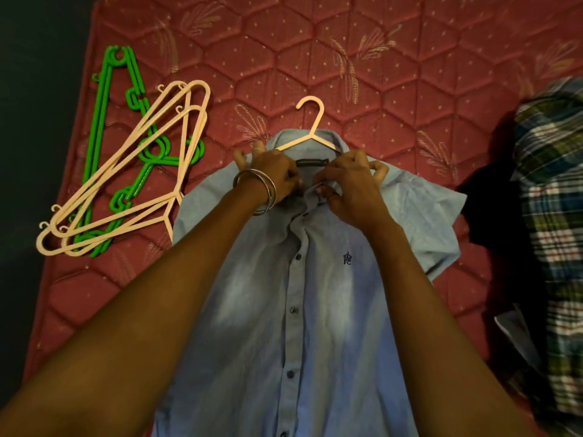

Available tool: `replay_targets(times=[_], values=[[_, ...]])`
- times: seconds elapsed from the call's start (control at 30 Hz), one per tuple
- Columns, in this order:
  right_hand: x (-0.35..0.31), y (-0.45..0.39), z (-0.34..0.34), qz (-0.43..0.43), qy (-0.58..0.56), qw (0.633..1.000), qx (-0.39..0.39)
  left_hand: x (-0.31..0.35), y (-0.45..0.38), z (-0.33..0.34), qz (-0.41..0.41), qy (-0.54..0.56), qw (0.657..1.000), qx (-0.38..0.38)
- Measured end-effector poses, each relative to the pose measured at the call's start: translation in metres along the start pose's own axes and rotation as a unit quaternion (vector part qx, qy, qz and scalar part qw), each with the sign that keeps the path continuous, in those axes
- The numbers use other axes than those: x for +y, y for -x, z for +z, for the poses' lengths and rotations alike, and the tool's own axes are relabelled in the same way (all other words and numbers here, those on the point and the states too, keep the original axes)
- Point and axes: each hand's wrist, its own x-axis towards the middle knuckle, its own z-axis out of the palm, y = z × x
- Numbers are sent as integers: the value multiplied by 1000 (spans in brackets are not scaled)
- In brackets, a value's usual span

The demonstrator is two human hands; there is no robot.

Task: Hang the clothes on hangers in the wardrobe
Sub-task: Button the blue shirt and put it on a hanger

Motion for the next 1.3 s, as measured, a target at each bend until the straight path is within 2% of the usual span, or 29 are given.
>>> replay_targets(times=[0.07,0.13,0.23,0.33,0.47,0.7,0.8,0.83,0.93,1.03,1.13,1.23,1.3], values=[[0,1,2,-12,-2,1000,6,10,4,0,-15,-41,999,4],[-2,-1,3,-24,4,1000,7,15,4,-1,-34,-11,999,-14],[-5,-2,7,-9,-7,999,42,17,0,-5,-60,87,994,-29],[-6,-5,10,19,-47,995,88,19,-6,-12,-107,253,961,-40],[-9,-8,13,6,-46,990,130,21,-9,-11,-171,331,928,-33],[-14,-6,18,23,-64,979,193,22,-11,-9,-210,358,908,-58],[-18,-4,17,52,-54,984,164,22,-11,-8,-231,384,893,-51],[-19,-3,18,51,-50,985,155,22,-10,-9,-235,383,892,-52],[-22,-3,24,31,-40,979,196,19,-9,-10,-231,381,893,-63],[-20,-4,26,17,-83,979,186,18,-7,-13,-206,329,919,-69],[-17,-3,26,46,-107,977,179,18,-8,-16,-154,299,940,-52],[-17,2,29,84,-150,961,216,22,-4,-21,-80,252,964,-36],[-19,5,29,100,-169,951,241,22,-2,-20,-46,248,968,-13]])
